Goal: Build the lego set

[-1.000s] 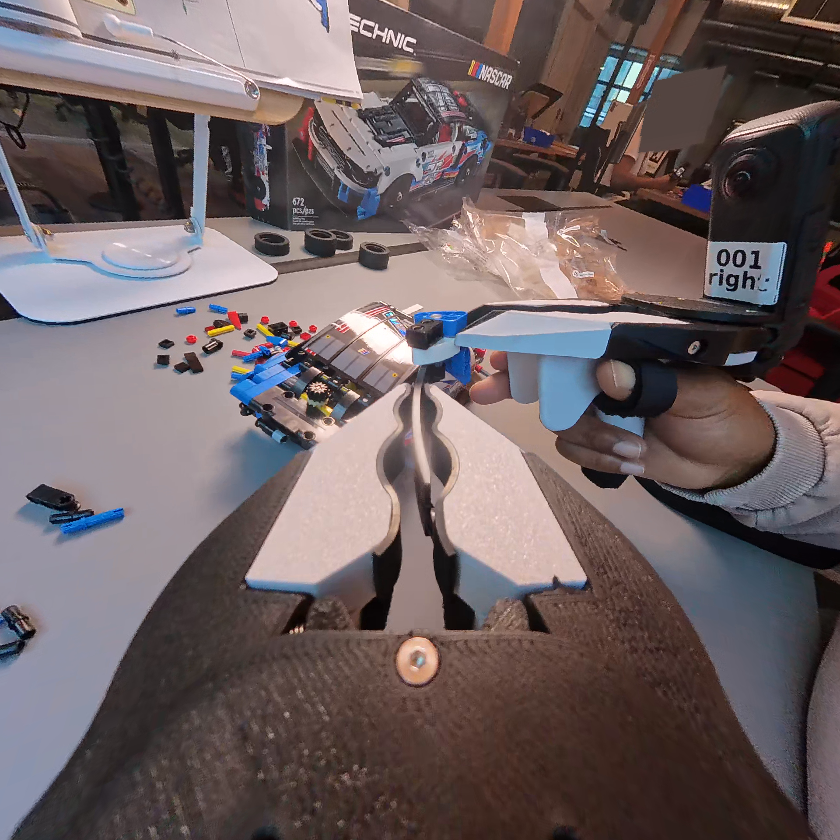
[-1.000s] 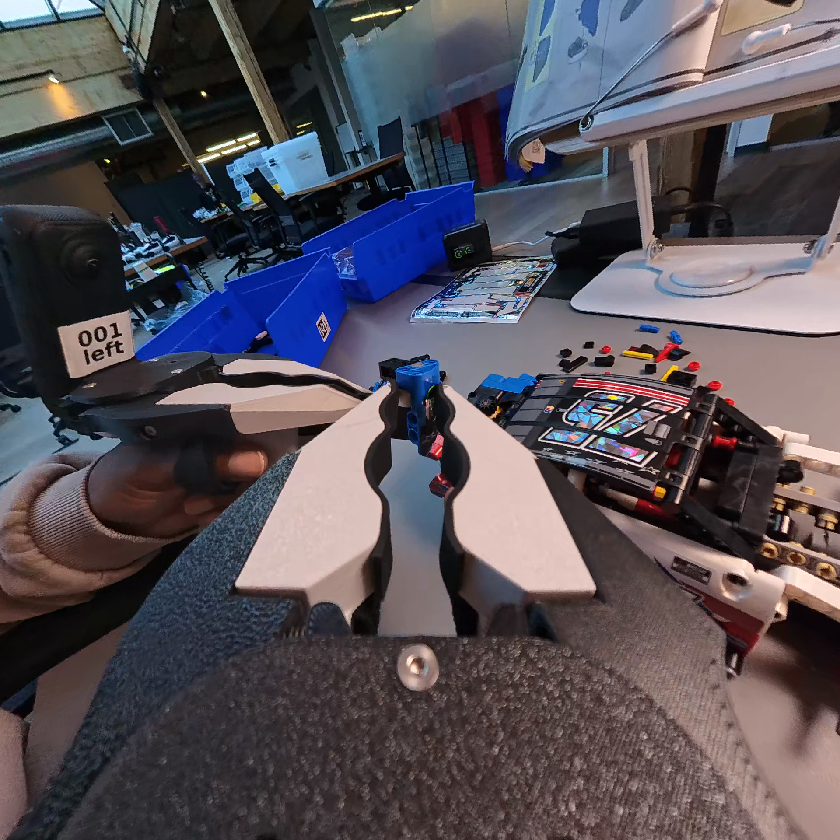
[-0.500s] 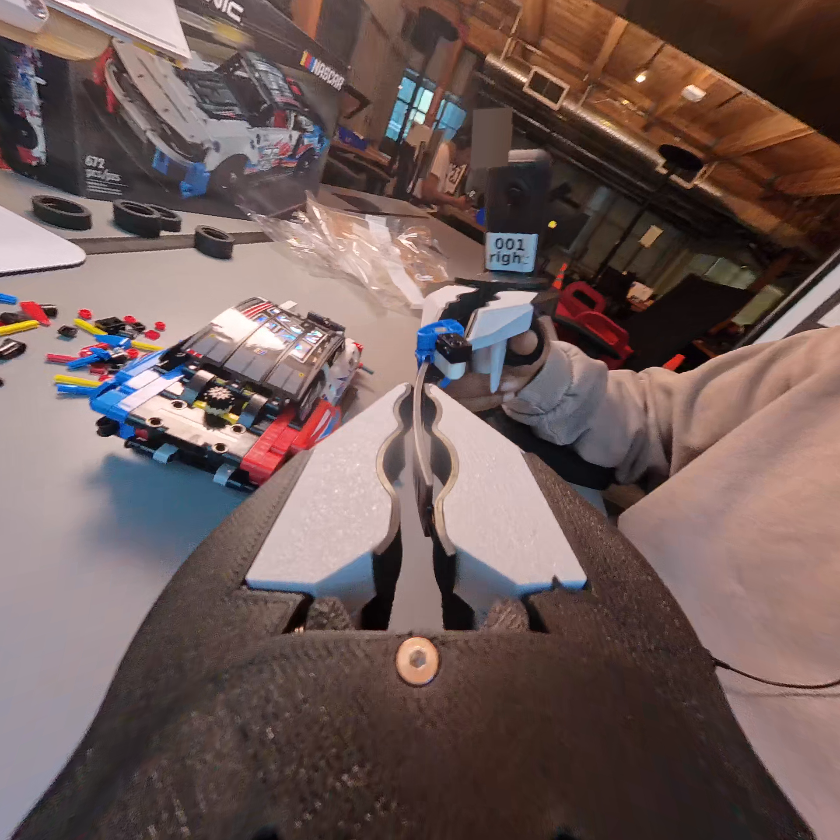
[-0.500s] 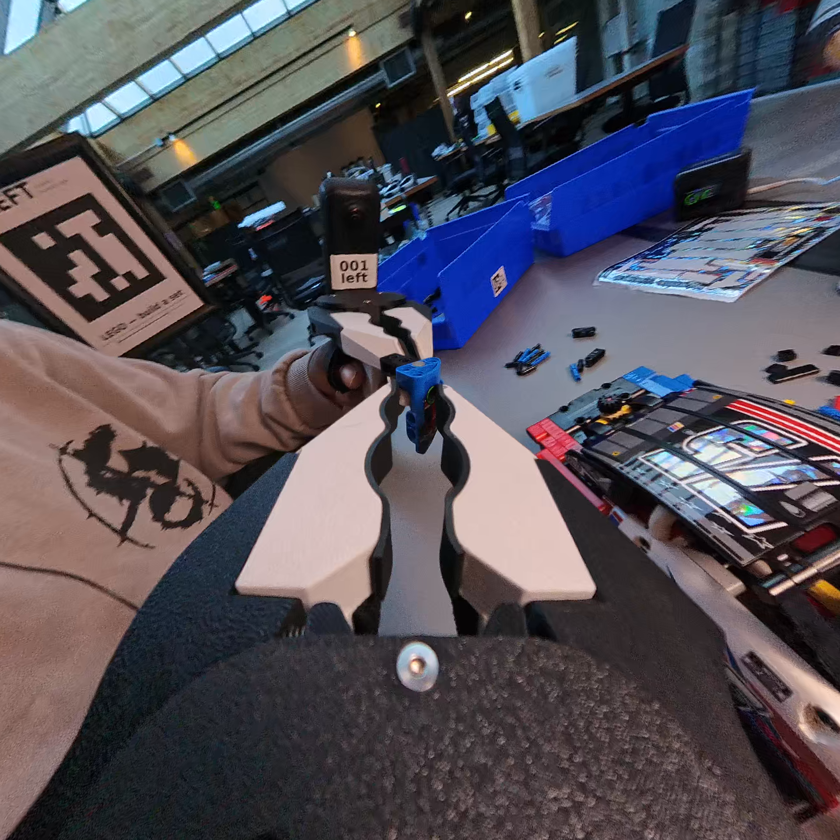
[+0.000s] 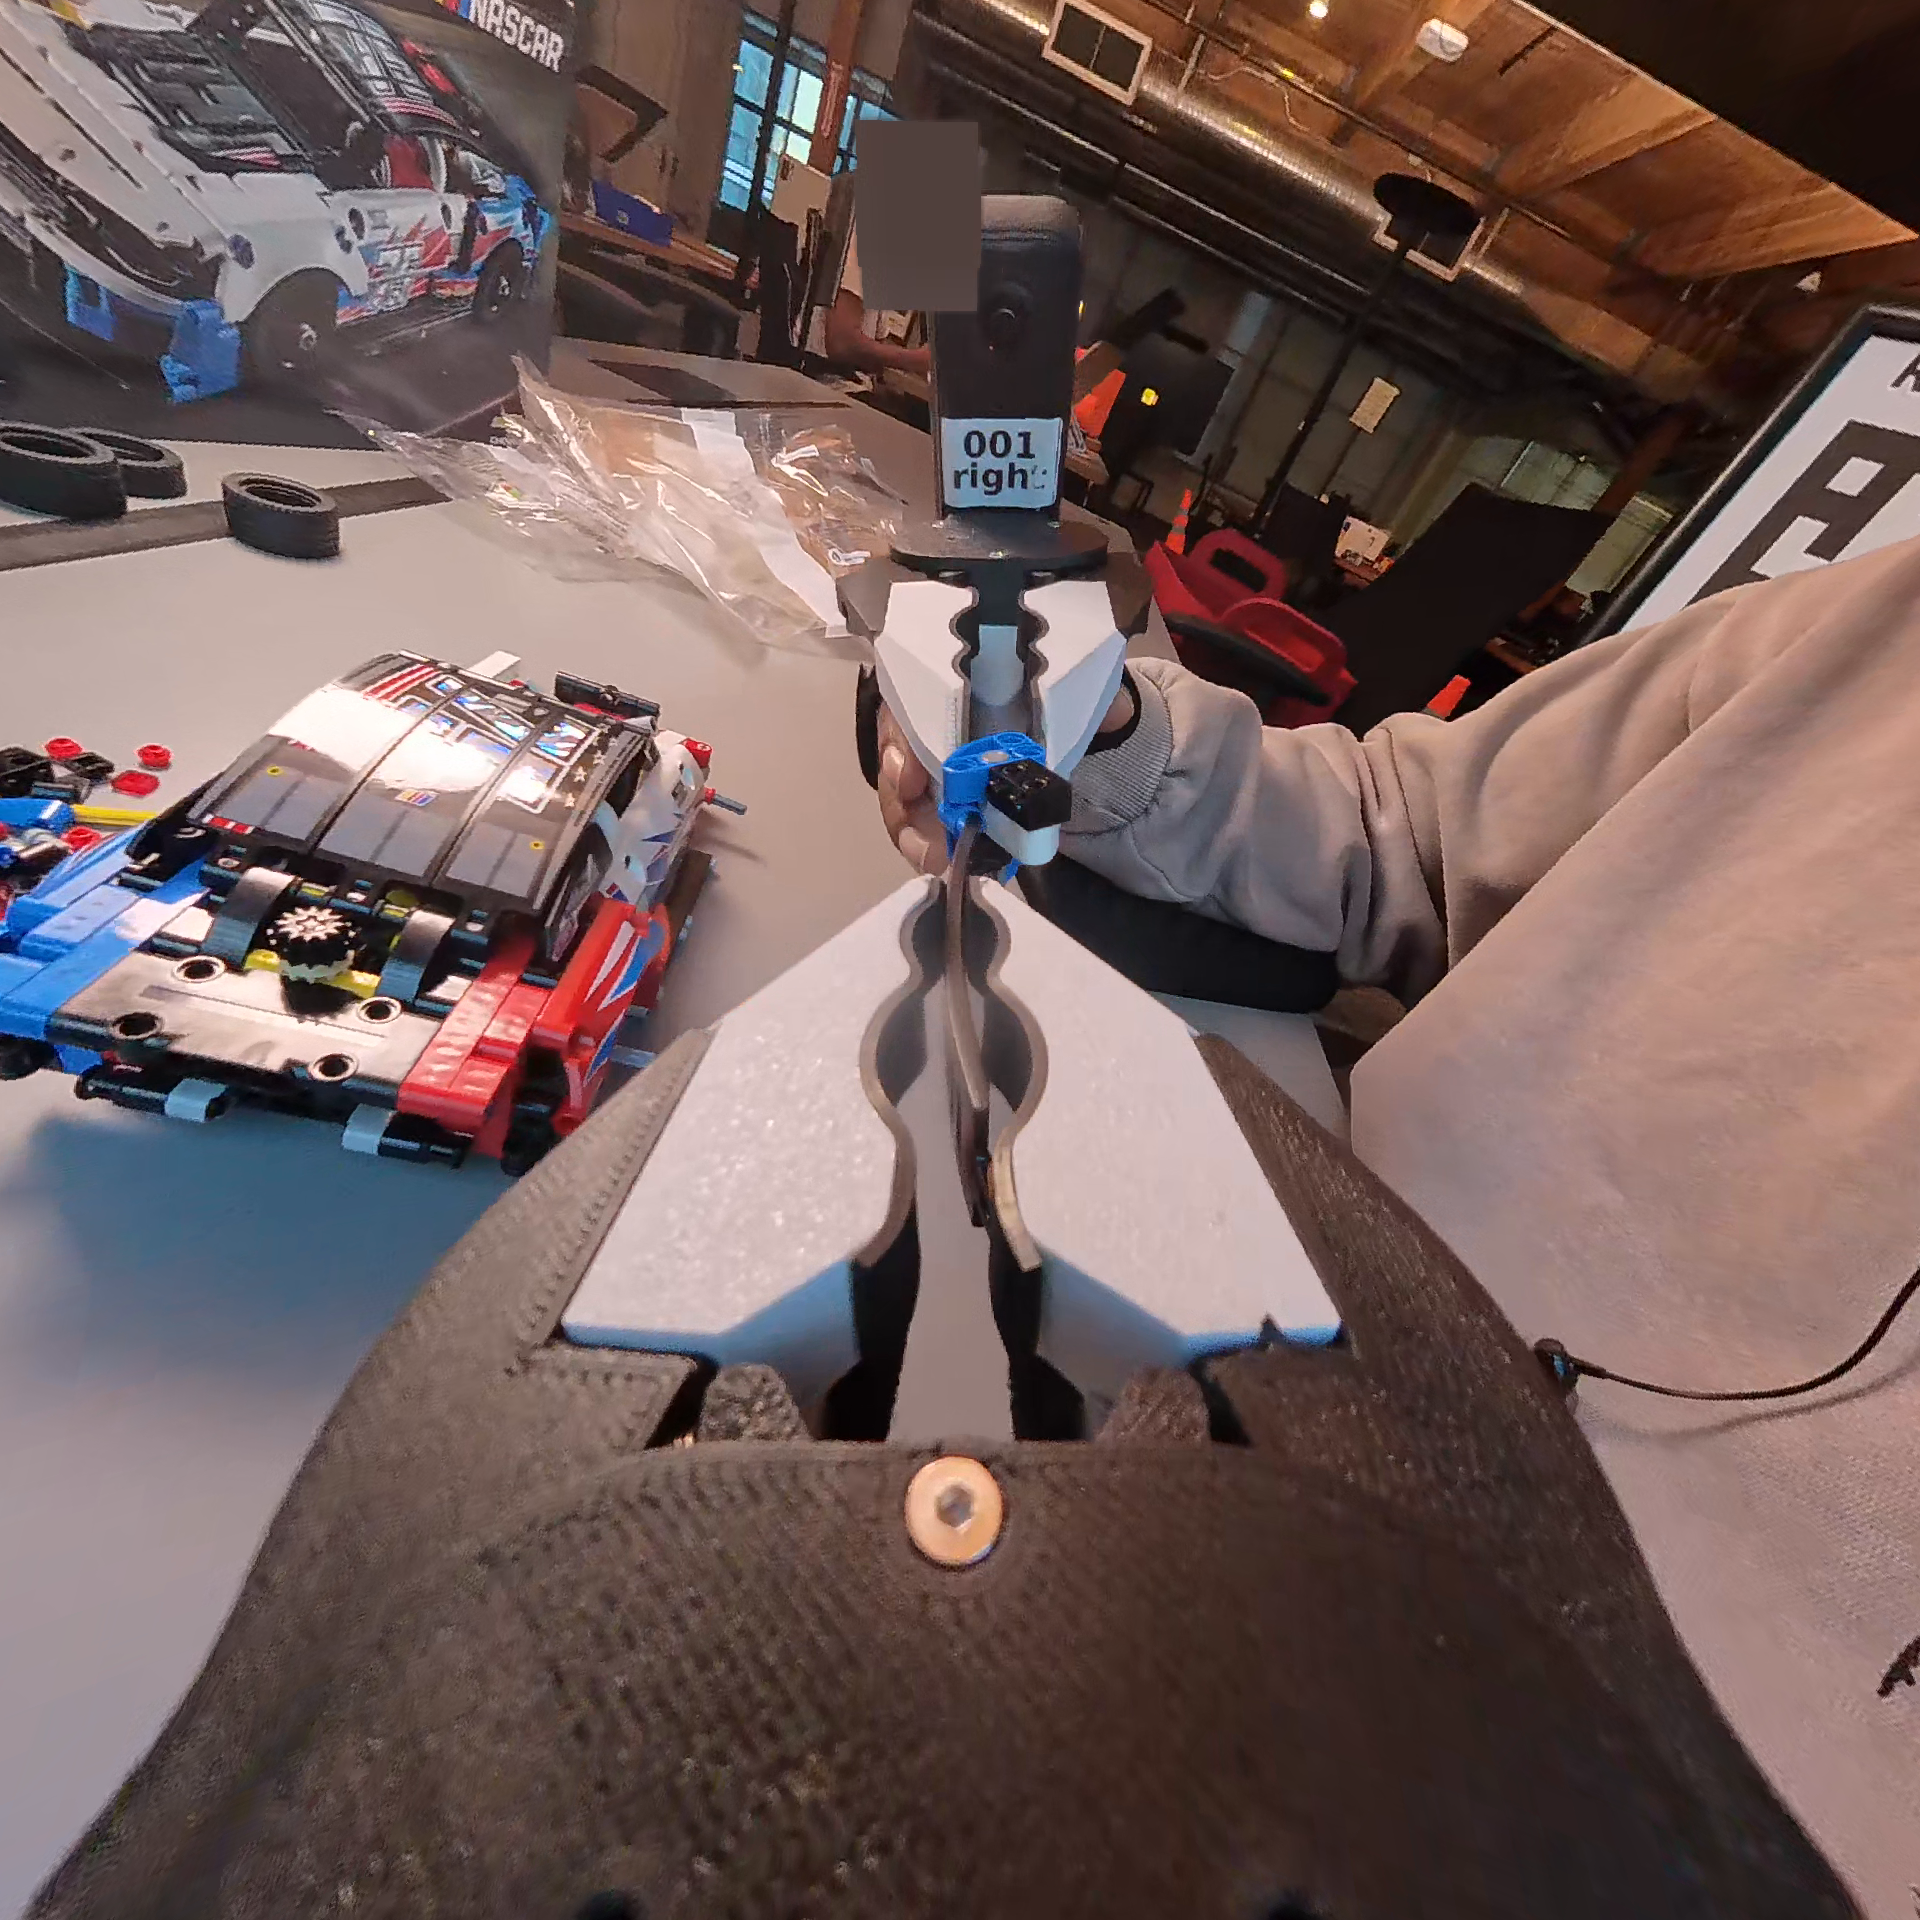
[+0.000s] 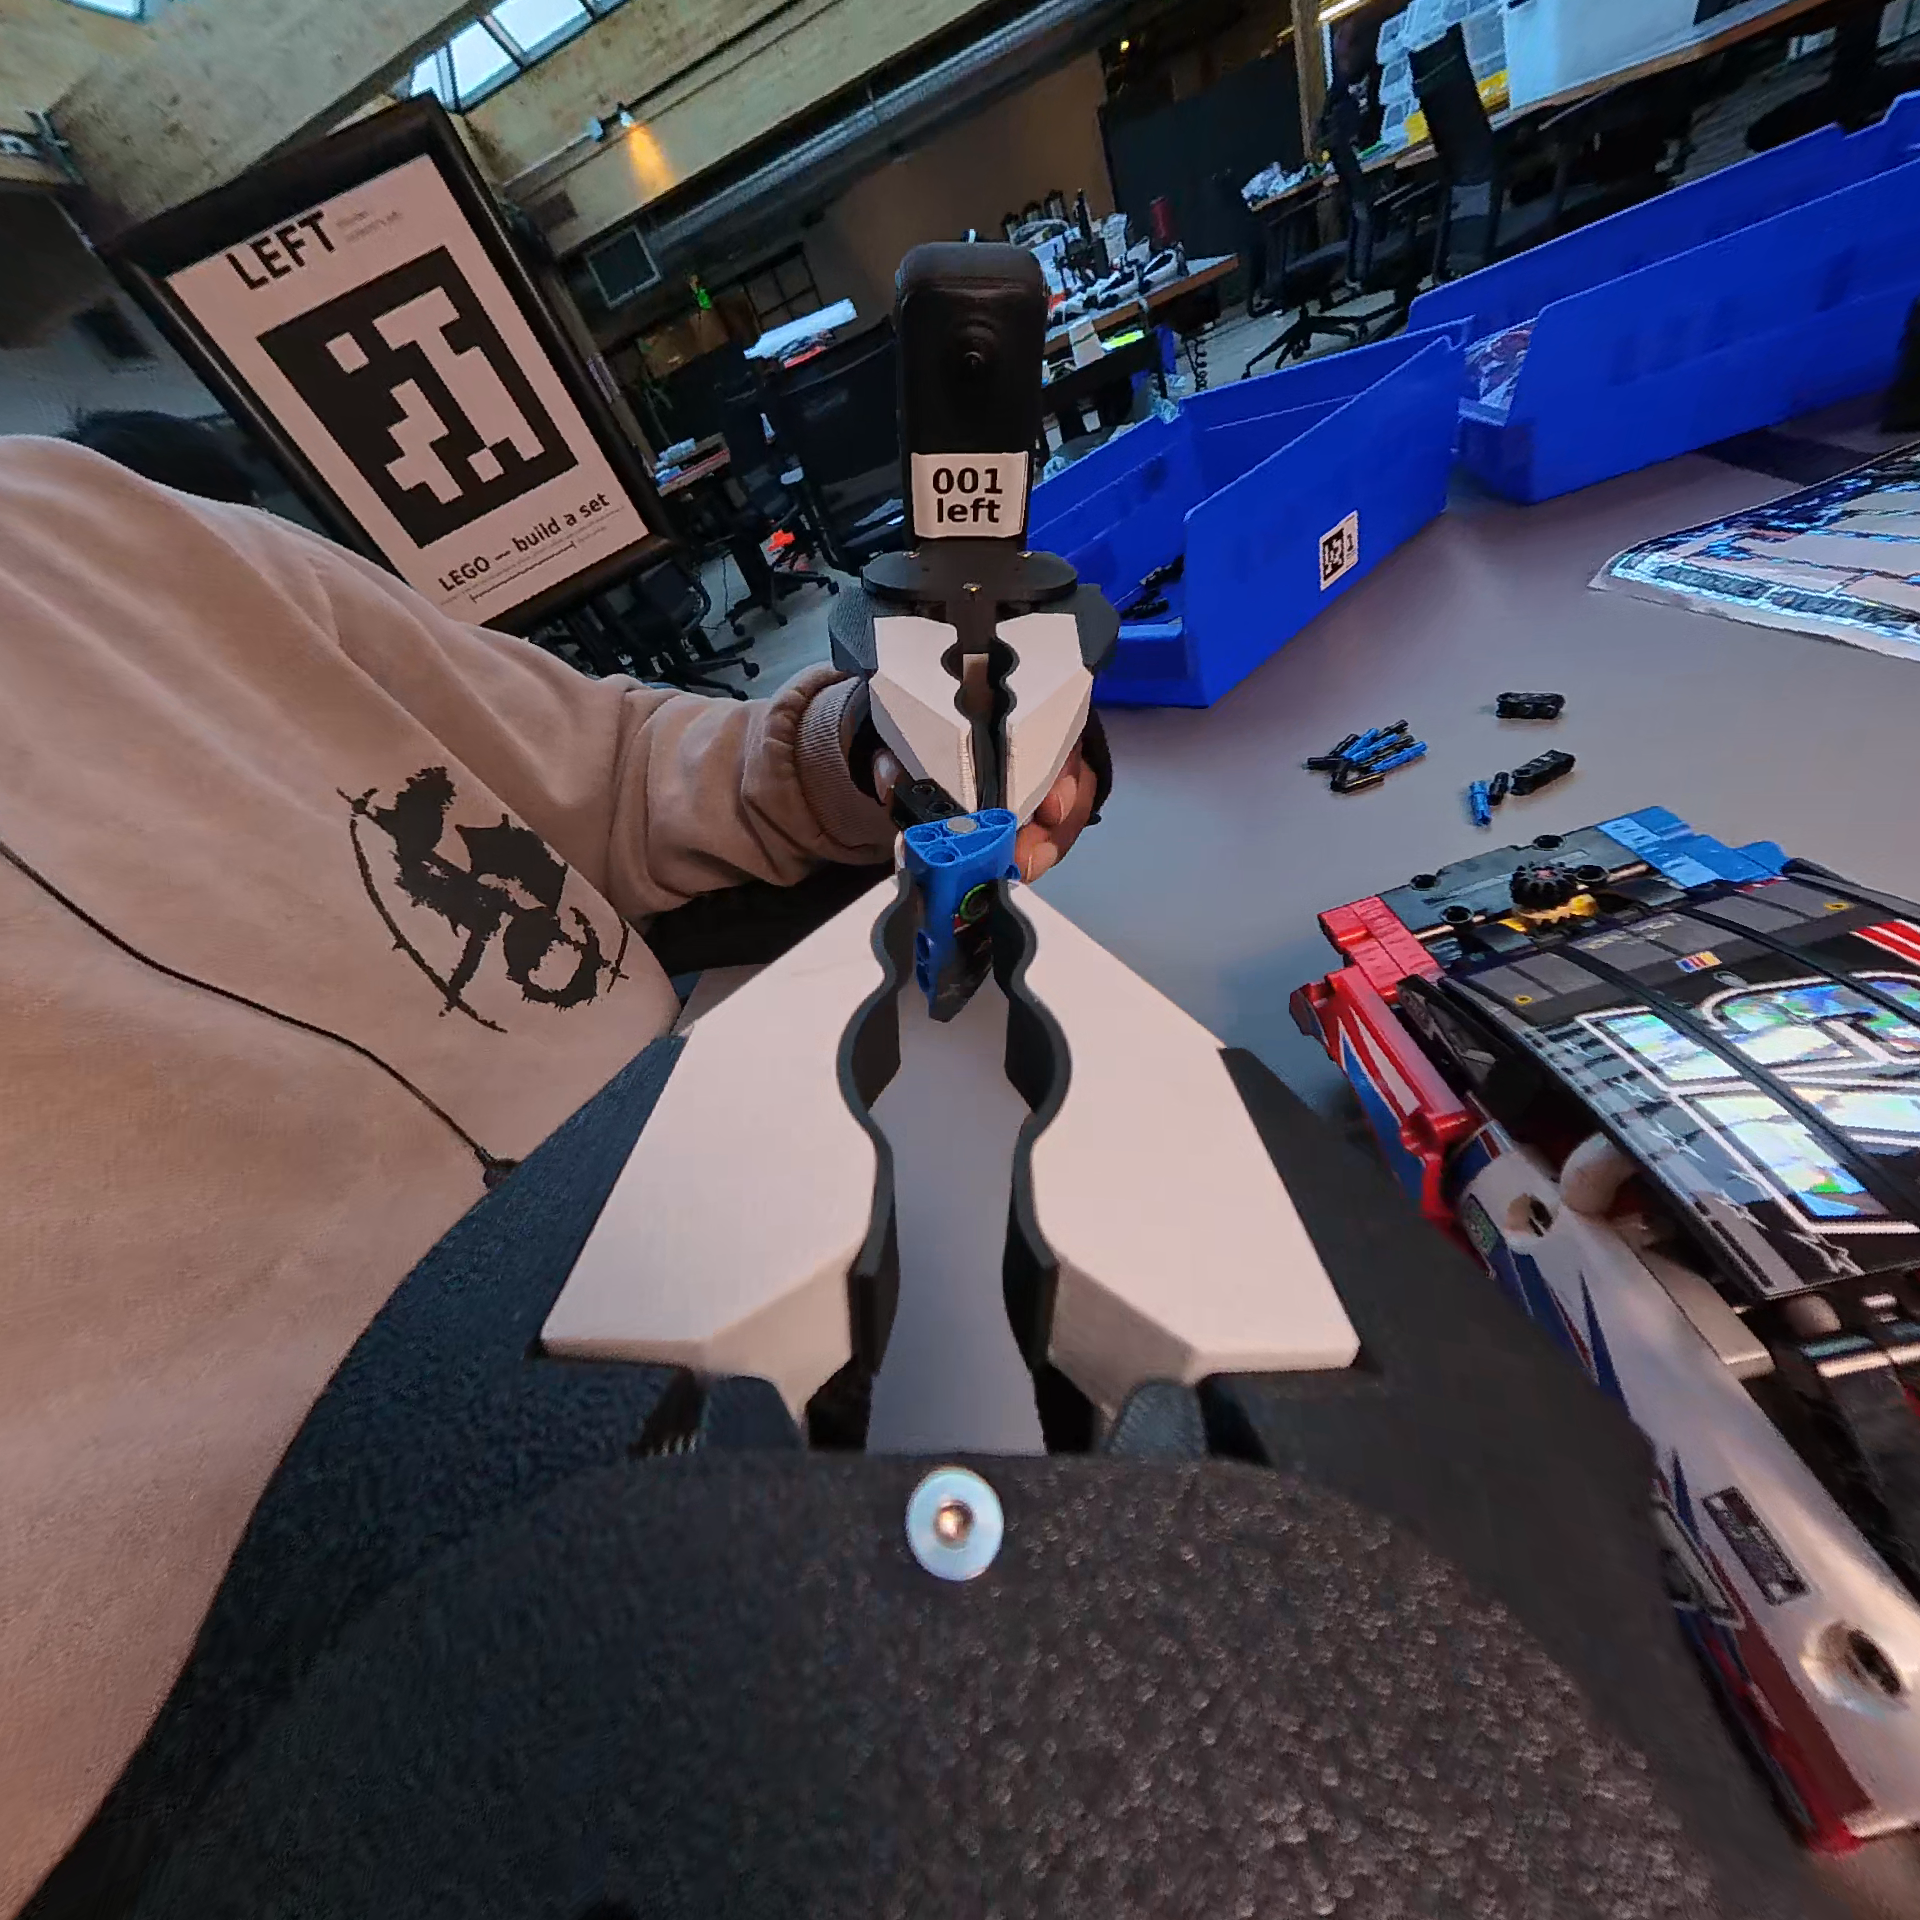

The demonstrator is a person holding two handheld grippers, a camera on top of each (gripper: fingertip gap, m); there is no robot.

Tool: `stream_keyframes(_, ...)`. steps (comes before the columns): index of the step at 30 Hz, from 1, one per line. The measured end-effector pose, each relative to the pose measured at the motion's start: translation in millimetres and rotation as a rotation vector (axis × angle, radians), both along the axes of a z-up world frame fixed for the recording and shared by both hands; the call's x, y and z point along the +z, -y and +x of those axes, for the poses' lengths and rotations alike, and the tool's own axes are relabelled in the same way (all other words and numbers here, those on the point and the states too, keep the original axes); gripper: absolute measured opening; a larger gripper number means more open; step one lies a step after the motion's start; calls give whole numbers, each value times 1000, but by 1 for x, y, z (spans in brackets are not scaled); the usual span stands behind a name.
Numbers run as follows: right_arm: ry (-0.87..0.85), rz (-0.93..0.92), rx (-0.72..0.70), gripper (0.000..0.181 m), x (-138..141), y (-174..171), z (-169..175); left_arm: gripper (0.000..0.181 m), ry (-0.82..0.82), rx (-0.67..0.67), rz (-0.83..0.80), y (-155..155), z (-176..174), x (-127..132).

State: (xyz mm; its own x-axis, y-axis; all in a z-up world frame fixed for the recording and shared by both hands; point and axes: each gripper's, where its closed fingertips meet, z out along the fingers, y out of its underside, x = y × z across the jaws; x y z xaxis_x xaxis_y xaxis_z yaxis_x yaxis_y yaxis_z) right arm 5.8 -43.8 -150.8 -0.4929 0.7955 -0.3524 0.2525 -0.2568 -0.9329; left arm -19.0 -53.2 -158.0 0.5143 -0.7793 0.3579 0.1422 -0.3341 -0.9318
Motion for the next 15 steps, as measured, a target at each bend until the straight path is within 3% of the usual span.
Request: stream_keyframes(15,-11,184,-48,34,-8,4,-3,1,-107,52,81,-2,1,-5)
